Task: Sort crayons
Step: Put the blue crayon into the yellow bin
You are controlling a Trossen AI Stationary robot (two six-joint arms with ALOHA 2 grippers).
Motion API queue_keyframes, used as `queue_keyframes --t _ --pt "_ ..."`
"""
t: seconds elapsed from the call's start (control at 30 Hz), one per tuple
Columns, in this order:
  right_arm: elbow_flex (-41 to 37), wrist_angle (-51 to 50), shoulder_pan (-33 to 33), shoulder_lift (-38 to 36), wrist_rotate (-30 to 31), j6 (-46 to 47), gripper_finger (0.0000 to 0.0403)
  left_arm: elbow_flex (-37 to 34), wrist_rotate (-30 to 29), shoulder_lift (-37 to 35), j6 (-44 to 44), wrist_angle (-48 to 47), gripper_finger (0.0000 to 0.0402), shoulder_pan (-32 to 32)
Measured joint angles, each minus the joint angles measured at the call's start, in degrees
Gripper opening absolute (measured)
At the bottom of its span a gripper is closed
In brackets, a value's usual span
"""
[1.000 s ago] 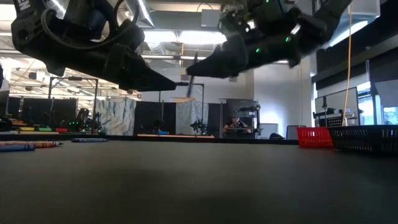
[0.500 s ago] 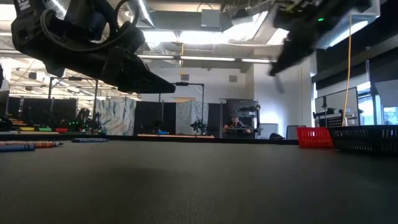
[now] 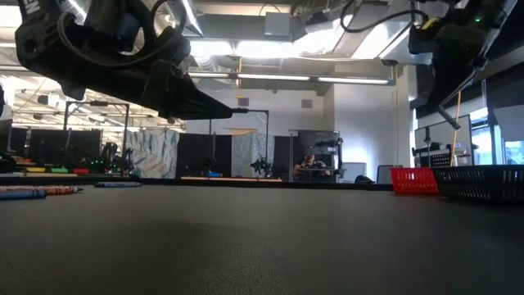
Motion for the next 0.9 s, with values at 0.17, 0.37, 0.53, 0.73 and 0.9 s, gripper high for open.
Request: queue_keyframes --t 0.17,0.37,0.53,0.73,0.9 --pt "-1.5 0.4 3.7 0.1 -7.3 0.9 0.002 0.0 0.0 0.0 -0.1 0.0 0.0118 0.0" --pt "-2.5 1.4 16.6 0.2 -9.7 10.2 0.0021 0.0 0.0 0.0 -0.5 0.1 0.0118 0.0" --pt "-2.5 6.4 29.7 0.8 -8.9 20.1 0.0022 0.0 0.5 0.0 -1.6 0.1 0.0118 -0.9" --pt "-2.5 10.9 46.1 4.1 -6.4 35.6 0.0019 0.0 0.6 0.0 -3.1 0.5 0.0118 -2.4" --pt "-2.5 12.1 56.3 9.2 -3.9 49.2 0.0031 0.0 0.6 0.0 -3.1 0.5 0.0118 -3.4"
